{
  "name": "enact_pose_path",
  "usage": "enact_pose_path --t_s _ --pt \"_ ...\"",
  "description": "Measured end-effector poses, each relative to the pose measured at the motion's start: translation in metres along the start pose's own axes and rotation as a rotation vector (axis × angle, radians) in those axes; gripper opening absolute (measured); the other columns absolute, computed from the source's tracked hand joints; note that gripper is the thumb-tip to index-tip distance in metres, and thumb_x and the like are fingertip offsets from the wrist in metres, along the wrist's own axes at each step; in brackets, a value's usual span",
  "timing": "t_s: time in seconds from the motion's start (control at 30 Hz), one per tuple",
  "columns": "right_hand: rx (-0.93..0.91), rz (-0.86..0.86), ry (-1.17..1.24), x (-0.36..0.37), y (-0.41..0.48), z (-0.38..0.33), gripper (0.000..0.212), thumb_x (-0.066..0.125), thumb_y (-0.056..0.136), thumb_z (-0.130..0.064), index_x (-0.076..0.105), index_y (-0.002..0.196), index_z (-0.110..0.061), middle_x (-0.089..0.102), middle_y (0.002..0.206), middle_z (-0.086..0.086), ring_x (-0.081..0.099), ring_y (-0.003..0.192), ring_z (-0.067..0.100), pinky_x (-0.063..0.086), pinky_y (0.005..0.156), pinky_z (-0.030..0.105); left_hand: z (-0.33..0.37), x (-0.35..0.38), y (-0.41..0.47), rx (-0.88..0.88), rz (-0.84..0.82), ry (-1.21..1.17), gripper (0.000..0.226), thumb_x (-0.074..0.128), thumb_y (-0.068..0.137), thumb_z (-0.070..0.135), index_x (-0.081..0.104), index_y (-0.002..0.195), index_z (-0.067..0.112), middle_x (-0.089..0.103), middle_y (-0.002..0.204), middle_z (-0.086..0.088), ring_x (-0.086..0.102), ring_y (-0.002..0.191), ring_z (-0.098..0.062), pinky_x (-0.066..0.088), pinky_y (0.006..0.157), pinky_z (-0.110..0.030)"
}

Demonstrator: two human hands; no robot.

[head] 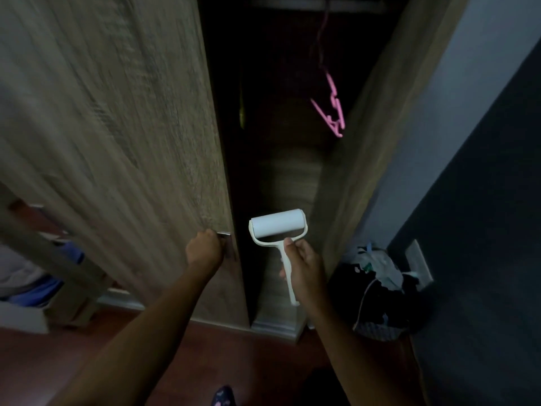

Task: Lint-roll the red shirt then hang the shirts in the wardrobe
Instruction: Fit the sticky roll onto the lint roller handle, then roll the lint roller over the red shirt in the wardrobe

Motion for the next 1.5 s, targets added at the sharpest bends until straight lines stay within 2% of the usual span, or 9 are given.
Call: enact_pose_path --t_s 0.23,0.37,0.57,0.73,0.9,1.03,1.13,1.27,1.5 --pt "-0.017 -0.12 0.01 0.074 0.021 -0.018 0.033 0.053 0.101 -0.026 0.056 0.08 -0.001 0.051 0.057 0.005 0.052 0.052 0.019 0.042 0.05 0.024 -0.09 -0.005 0.05 -0.114 0.026 -0.032 0.026 0.051 0.095 0.027 0.067 0.1 0.008 0.069 0.101 -0.015 0.068 0.093 -0.037 0.053 0.074 -0.04" --pt "-0.019 -0.167 -0.002 0.122 0.034 -0.024 0.031 0.053 0.101 -0.024 0.057 0.077 -0.005 0.051 0.054 -0.001 0.05 0.048 0.014 0.042 0.047 0.02 -0.142 -0.008 0.08 -0.109 0.042 -0.033 0.028 0.051 0.095 0.033 0.068 0.099 0.01 0.071 0.097 -0.014 0.068 0.09 -0.035 0.053 0.07 -0.039" --pt "0.016 -0.209 -0.016 0.19 0.049 -0.024 0.03 0.053 0.101 -0.026 0.062 0.09 0.0 0.058 0.067 0.014 0.053 0.052 0.018 0.042 0.047 0.024 -0.2 -0.015 0.106 -0.086 0.074 0.002 0.033 0.05 0.096 0.04 0.068 0.1 0.013 0.071 0.097 -0.014 0.068 0.09 -0.037 0.052 0.07 -0.04" --pt "0.031 -0.234 -0.026 0.228 0.054 -0.026 0.03 0.052 0.101 -0.031 0.063 0.088 -0.006 0.058 0.065 0.009 0.055 0.053 0.018 0.042 0.051 0.028 -0.225 -0.026 0.116 -0.108 0.055 -0.053 0.033 0.05 0.097 0.039 0.069 0.099 0.012 0.072 0.095 -0.013 0.069 0.088 -0.033 0.056 0.071 -0.038" --pt "0.041 -0.249 -0.029 0.254 0.055 -0.032 0.028 0.053 0.101 -0.033 0.066 0.09 -0.011 0.062 0.068 0.005 0.058 0.054 0.014 0.046 0.051 0.027 -0.242 -0.032 0.124 -0.111 0.076 -0.032 0.033 0.05 0.099 0.039 0.067 0.1 0.012 0.071 0.095 -0.011 0.069 0.087 -0.03 0.048 0.066 -0.033" --pt "0.034 -0.263 -0.042 0.267 0.057 -0.037 0.03 0.052 0.101 -0.034 0.067 0.089 -0.011 0.064 0.07 0.012 0.059 0.057 0.017 0.047 0.055 0.033 -0.255 -0.038 0.128 -0.116 0.078 -0.046 0.032 0.05 0.099 0.038 0.067 0.098 0.011 0.07 0.092 -0.01 0.068 0.082 -0.028 0.049 0.064 -0.033" --pt "0.018 -0.258 -0.029 0.273 0.06 -0.04 0.033 0.052 0.101 -0.033 0.066 0.089 -0.006 0.065 0.074 0.023 0.058 0.056 0.018 0.046 0.055 0.033 -0.263 -0.042 0.132 -0.14 0.081 -0.066 0.03 0.051 0.098 0.038 0.068 0.099 0.012 0.07 0.091 -0.01 0.068 0.082 -0.029 0.056 0.068 -0.036" --pt "0.012 -0.267 -0.023 0.278 0.062 -0.043 0.032 0.051 0.101 -0.032 0.067 0.091 -0.006 0.064 0.072 0.02 0.057 0.055 0.015 0.045 0.048 0.024 -0.273 -0.043 0.137 -0.153 0.084 -0.061 0.03 0.052 0.097 0.04 0.069 0.1 0.015 0.071 0.092 -0.009 0.069 0.082 -0.028 0.059 0.071 -0.039" --pt "0.006 -0.27 -0.021 0.279 0.06 -0.046 0.032 0.052 0.101 -0.033 0.066 0.091 -0.006 0.063 0.072 0.021 0.056 0.054 0.017 0.044 0.048 0.026 -0.272 -0.042 0.137 -0.165 0.076 -0.029 0.029 0.05 0.098 0.037 0.067 0.098 0.015 0.07 0.092 -0.008 0.069 0.082 -0.027 0.059 0.07 -0.039"
Point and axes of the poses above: each hand's wrist, its own y-axis towards the middle knuckle, its own x-axis out of the palm, z = x × y, the point moved 1 cm from there along y, towards the middle knuckle
